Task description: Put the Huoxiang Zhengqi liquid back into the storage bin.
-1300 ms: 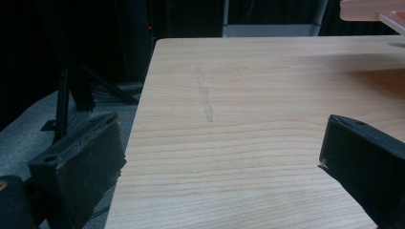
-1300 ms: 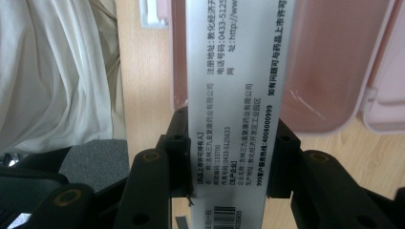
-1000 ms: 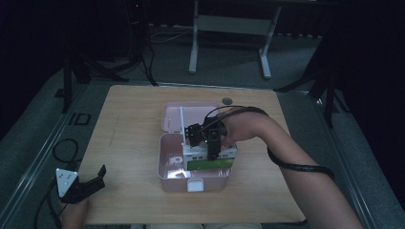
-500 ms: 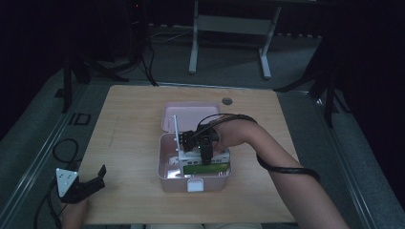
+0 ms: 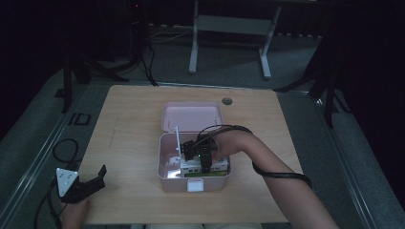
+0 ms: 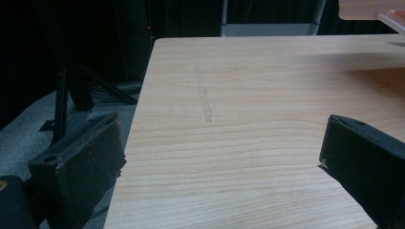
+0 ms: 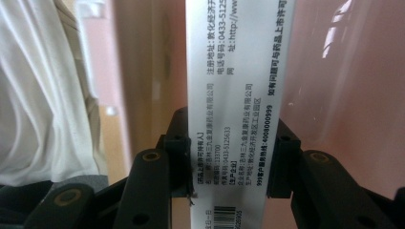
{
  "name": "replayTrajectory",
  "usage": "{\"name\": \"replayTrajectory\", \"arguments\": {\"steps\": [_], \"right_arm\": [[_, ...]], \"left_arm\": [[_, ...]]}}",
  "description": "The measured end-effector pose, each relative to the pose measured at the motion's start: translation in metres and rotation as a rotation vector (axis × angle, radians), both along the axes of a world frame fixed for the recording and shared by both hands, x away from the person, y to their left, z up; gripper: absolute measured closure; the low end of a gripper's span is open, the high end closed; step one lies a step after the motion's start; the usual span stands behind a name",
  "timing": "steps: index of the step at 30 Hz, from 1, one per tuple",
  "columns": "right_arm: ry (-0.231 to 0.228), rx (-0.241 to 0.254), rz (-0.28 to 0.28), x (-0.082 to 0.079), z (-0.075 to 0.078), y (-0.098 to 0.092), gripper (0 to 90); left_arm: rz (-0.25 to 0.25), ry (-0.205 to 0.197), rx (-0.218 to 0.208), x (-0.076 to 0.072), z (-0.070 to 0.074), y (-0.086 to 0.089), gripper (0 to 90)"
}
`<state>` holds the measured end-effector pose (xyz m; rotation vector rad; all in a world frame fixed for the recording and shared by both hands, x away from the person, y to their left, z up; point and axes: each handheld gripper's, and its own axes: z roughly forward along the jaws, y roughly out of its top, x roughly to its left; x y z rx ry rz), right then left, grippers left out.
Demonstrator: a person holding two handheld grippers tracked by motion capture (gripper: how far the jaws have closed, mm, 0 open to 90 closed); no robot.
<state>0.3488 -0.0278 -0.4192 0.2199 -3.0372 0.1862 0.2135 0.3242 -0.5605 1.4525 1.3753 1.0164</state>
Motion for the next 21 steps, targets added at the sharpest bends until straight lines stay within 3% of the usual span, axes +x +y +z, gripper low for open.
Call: {"name": "replayTrajectory", "arguments": {"steps": [7, 21], "right_arm": [[0.013, -0.013, -0.006, 0.001, -0.02, 0.0, 62.1], [0.031, 0.005, -0.031, 0.005, -0.042, -0.004, 62.1]], "left_arm": [[0.0, 0.001, 0.001, 0.0, 0.0, 0.0, 1.6], [0.0, 0.001, 0.002, 0.0, 0.0, -0.001, 1.6]]}}
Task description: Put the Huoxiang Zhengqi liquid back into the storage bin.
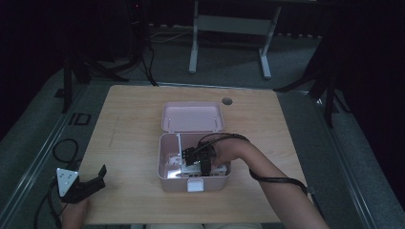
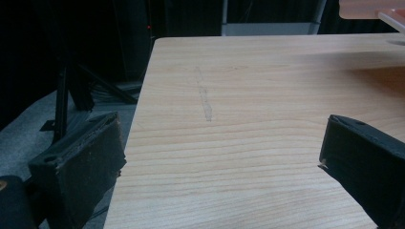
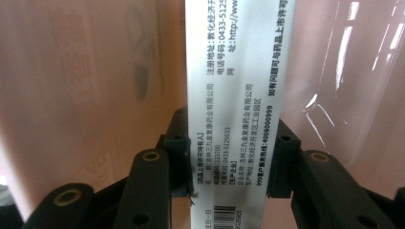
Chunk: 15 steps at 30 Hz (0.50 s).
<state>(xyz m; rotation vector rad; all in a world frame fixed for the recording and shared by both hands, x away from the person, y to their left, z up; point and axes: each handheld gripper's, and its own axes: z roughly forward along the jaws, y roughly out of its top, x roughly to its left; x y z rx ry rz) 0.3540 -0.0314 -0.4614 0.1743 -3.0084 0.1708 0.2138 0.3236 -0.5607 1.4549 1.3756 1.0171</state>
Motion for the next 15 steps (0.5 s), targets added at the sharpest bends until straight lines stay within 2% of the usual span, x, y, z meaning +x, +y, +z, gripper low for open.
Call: {"name": "replayTrajectory", "arguments": {"steps": [7, 9, 10, 12, 15], "right_arm": [[0.003, 0.002, -0.003, 0.001, 0.0, -0.001, 60.8], [0.01, -0.003, -0.012, 0.001, 0.001, -0.001, 53.8], [0.011, -0.003, -0.015, 0.001, 0.002, -0.001, 53.0], [-0.005, -0.005, -0.012, 0.001, 0.005, -0.001, 51.3], [-0.003, 0.001, -0.021, 0.002, 0.014, -0.002, 50.2]], "left_arm": [[0.001, 0.0, 0.001, 0.0, 0.0, 0.0, 1.6], [0.001, 0.0, 0.0, 0.0, 0.0, 0.0, 1.6], [0.0, 0.0, 0.0, 0.0, 0.0, 0.0, 1.6], [0.0, 0.001, 0.002, 0.0, 0.0, 0.0, 1.6], [0.001, 0.0, 0.002, 0.0, 0.0, 0.0, 1.6]]}}
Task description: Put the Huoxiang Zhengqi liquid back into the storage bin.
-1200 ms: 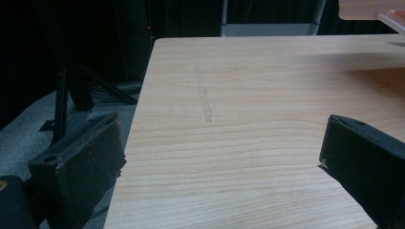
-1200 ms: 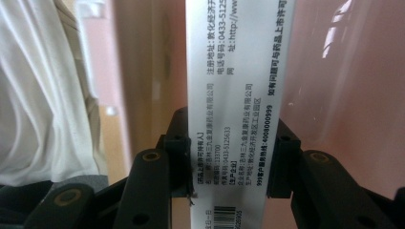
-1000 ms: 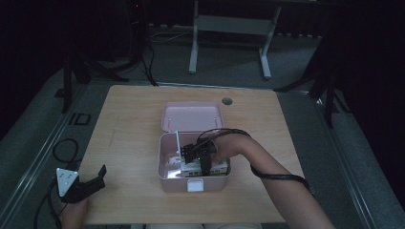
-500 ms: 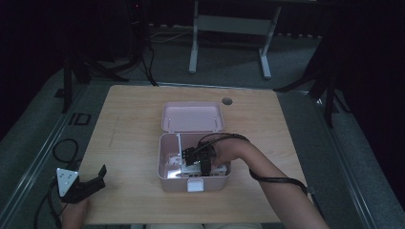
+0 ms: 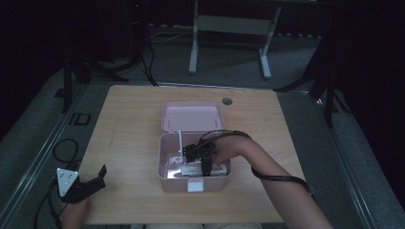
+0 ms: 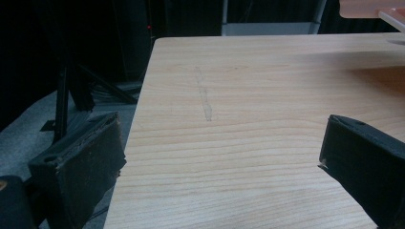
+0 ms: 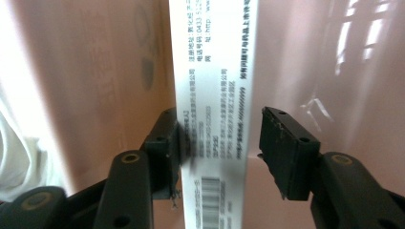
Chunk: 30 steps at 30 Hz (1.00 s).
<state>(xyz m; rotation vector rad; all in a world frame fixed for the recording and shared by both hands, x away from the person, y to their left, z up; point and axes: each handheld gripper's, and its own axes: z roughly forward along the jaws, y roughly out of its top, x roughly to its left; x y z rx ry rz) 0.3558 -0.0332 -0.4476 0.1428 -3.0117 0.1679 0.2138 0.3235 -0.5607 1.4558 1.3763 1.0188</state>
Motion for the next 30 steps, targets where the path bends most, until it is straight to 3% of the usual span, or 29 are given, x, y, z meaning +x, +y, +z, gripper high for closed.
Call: {"name": "replayTrajectory", "arguments": {"steps": [20, 30], "right_arm": [[-0.06, 0.088, -0.038, -0.001, 0.066, -0.025, 44.0], [-0.107, 0.203, -0.106, 0.009, 0.091, -0.07, 32.3]], "left_arm": [[0.001, 0.001, 0.002, 0.0, 0.0, 0.0, 1.6], [0.002, 0.003, 0.003, 0.0, 0.0, 0.0, 1.6]]}}
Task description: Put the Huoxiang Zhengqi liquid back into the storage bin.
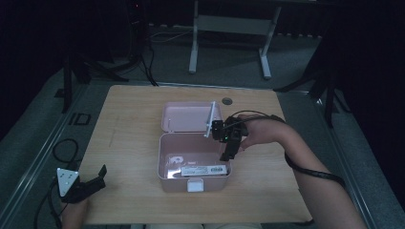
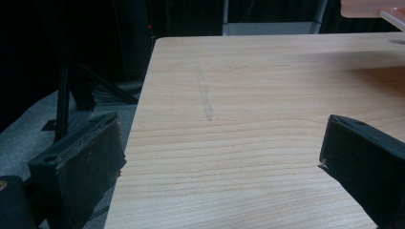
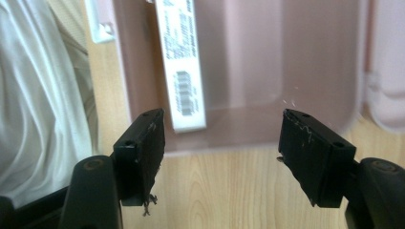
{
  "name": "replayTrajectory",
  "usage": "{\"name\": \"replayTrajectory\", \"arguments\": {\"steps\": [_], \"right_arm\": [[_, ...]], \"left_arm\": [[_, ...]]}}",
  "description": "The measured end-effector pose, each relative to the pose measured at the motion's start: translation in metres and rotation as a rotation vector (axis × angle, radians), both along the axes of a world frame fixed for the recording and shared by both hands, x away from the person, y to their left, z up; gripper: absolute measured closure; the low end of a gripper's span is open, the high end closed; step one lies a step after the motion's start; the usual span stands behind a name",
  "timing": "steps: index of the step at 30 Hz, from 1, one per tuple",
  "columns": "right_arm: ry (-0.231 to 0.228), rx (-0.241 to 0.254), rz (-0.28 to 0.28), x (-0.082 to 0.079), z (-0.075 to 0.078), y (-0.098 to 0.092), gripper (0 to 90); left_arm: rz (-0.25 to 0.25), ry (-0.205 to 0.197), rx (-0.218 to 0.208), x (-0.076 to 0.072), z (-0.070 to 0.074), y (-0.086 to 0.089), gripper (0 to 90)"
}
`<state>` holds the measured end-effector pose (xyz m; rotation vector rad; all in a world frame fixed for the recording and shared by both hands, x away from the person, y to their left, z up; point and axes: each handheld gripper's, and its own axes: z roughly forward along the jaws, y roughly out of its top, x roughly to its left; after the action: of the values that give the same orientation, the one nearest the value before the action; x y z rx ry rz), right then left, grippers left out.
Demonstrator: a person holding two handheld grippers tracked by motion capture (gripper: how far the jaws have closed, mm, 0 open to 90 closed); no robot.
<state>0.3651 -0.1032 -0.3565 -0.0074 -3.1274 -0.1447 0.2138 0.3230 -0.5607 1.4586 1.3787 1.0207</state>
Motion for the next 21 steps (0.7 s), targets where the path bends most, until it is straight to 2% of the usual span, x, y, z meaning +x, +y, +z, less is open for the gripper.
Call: {"name": "replayTrajectory", "arguments": {"steps": [4, 7, 11, 13, 14, 16, 20, 21], "right_arm": [[-0.008, 0.048, -0.039, 0.005, 0.001, -0.02, 28.3], [-0.002, 0.065, -0.056, 0.008, -0.004, -0.035, 19.9], [0.017, 0.099, -0.09, 0.016, -0.013, -0.055, 17.1], [0.007, 0.109, -0.101, 0.018, -0.016, -0.06, 16.8], [-0.006, 0.111, -0.105, 0.02, -0.019, -0.066, 16.0], [-0.014, 0.118, -0.15, 0.027, -0.032, -0.084, 13.5], [-0.017, 0.12, -0.183, 0.032, -0.043, -0.097, 13.5], [-0.031, 0.142, -0.212, 0.035, -0.05, -0.105, 13.5]], "left_arm": [[0.001, -0.001, 0.0, 0.0, 0.0, 0.0, 1.6], [0.003, -0.001, -0.001, 0.0, 0.0, 0.0, 1.6], [0.001, 0.0, 0.0, 0.0, 0.0, 0.0, 1.6], [0.001, -0.001, 0.0, 0.0, 0.0, 0.0, 1.6], [0.001, 0.0, 0.0, 0.0, 0.0, 0.0, 1.6], [0.001, 0.0, 0.001, 0.0, 0.0, 0.0, 1.6], [0.001, 0.002, 0.002, 0.0, 0.0, 0.0, 1.6], [0.001, 0.002, 0.002, 0.0, 0.0, 0.0, 1.6]]}}
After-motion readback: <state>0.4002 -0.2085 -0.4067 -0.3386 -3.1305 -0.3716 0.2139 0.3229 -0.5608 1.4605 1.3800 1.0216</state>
